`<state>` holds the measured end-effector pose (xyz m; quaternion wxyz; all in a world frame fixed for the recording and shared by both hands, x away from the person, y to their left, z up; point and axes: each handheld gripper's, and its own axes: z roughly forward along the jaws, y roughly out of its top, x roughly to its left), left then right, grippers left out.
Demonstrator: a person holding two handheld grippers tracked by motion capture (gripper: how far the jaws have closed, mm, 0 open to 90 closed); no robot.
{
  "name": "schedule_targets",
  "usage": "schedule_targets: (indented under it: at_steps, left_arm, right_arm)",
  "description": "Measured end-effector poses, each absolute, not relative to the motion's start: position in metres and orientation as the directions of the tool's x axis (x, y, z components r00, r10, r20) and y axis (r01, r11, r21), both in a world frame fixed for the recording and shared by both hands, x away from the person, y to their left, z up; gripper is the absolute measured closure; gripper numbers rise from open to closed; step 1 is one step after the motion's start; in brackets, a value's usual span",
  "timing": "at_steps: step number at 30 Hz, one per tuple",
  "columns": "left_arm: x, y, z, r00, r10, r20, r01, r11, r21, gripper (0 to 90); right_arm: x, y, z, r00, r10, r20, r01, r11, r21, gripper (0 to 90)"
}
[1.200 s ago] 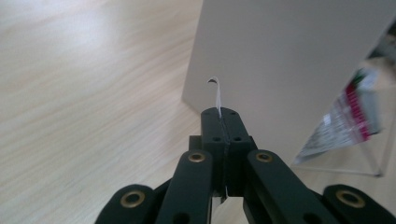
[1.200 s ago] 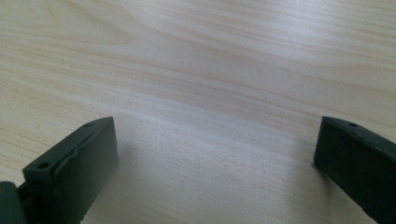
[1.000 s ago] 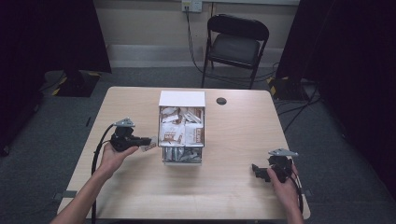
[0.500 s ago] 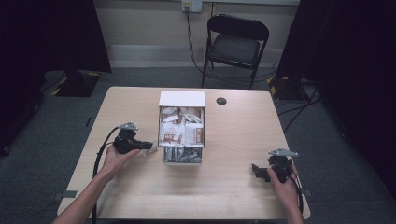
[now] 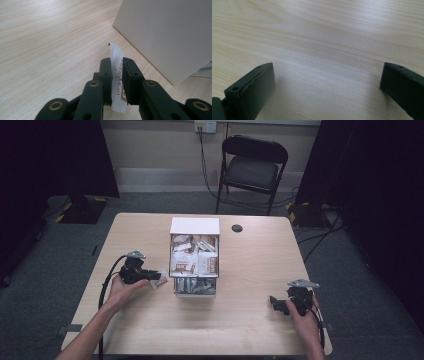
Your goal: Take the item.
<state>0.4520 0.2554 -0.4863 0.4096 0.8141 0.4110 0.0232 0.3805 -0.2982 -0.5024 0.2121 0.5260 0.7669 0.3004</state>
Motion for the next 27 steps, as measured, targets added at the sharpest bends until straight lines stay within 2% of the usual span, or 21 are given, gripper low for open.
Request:
schedule_targets:
  at_steps: [7,12,19,23,27]
  left_arm:
    - [0.454,0.261,-0.485,0.618,0.727,-0.298,0.663,-0.279,0.694,62.3]
    - [0.455,0.264,-0.484,0.613,0.741,-0.275,0.658,-0.285,0.697,53.7]
    - [0.453,0.263,-0.479,0.606,0.762,-0.229,0.643,-0.299,0.705,28.0]
    - [0.447,0.267,-0.471,0.608,0.765,-0.213,0.634,-0.306,0.711,23.5]
    - [0.439,0.27,-0.463,0.613,0.771,-0.174,0.622,-0.334,0.709,23.3]
  right_arm:
    - [0.38,-0.298,-0.502,-0.356,0.934,-0.01,0.679,0.266,0.685,0.0]
    - [0.38,-0.298,-0.502,-0.356,0.934,-0.01,0.679,0.266,0.684,0.0]
    - [0.38,-0.298,-0.502,-0.356,0.934,-0.01,0.679,0.266,0.684,0.0]
    - [0.38,-0.298,-0.503,-0.356,0.935,-0.01,0.679,0.265,0.685,0.0]
    - [0.38,-0.298,-0.503,-0.356,0.935,-0.01,0.679,0.266,0.685,0.0]
